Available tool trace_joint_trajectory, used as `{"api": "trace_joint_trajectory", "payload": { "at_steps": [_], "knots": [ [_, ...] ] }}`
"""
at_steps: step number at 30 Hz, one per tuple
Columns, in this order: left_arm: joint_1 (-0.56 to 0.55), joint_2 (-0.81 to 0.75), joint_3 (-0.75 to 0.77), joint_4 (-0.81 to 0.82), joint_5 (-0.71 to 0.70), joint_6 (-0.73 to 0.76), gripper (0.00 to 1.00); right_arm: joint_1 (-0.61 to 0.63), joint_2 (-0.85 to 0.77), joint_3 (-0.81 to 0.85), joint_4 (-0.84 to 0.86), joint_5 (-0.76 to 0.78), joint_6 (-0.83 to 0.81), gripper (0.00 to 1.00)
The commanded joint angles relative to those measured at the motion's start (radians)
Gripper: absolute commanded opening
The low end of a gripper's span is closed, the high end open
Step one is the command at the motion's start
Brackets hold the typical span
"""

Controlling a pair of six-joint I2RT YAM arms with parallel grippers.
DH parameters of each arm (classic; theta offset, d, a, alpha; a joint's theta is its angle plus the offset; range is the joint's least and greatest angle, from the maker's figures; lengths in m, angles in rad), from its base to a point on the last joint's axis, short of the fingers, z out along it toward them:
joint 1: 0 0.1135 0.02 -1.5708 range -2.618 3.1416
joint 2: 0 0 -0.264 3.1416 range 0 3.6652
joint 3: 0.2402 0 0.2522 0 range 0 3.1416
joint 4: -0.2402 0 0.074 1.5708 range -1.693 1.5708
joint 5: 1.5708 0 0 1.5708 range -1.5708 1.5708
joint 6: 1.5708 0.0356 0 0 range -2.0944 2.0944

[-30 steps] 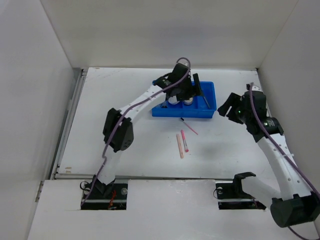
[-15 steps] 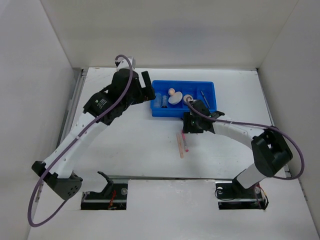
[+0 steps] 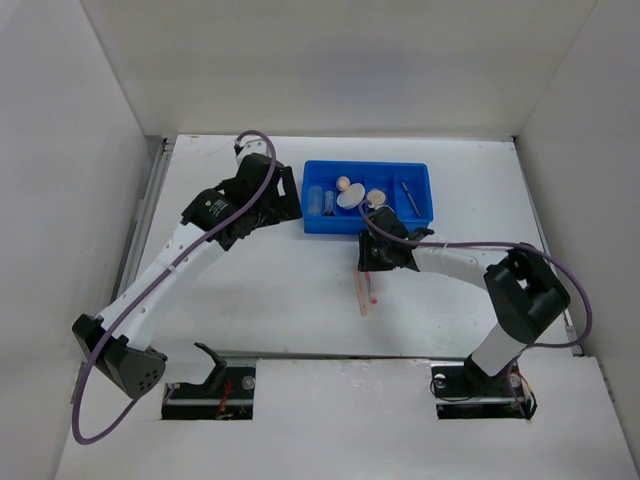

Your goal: Organize the makeup

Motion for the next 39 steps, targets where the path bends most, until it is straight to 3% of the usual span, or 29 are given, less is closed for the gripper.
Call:
{"api": "trace_joint_trajectory", "payload": {
  "at_steps": [1,8,13,16,25,28,32,39],
  "knots": [
    [0.011,-0.022,-0.007,0.004,-0.006,0.000,0.83,0.006,0.007,-0.008,0.049,0.052,0.016,0.43],
    [0.011,0.010,-0.016,0.013,0.016,-0.010,0.83,0.006,-0.011,-0.052,0.049,0.079,0.036,0.43],
    [0.011,0.030,-0.016,0.013,0.016,-0.010,0.83,0.027,0.007,-0.077,0.049,0.088,0.036,0.37],
    [0.011,0.053,-0.005,-0.028,-0.032,-0.035,1.00,0.049,0.028,-0.077,0.049,0.108,0.036,0.37],
    [0.065,0.118,-0.014,-0.071,-0.038,-0.044,1.00,0.102,0.055,-0.014,-0.072,0.213,0.097,0.24],
    [0.065,0.118,-0.025,-0.051,-0.018,-0.044,1.00,0.102,0.012,-0.005,-0.112,0.251,0.097,0.15],
    [0.074,0.118,-0.025,-0.042,-0.009,-0.035,1.00,0.102,-0.066,0.037,-0.176,0.283,0.097,0.10],
    [0.083,0.118,-0.034,-0.042,0.000,-0.035,1.00,0.102,-0.194,0.204,-0.340,0.445,0.061,0.10]
  ]
}}
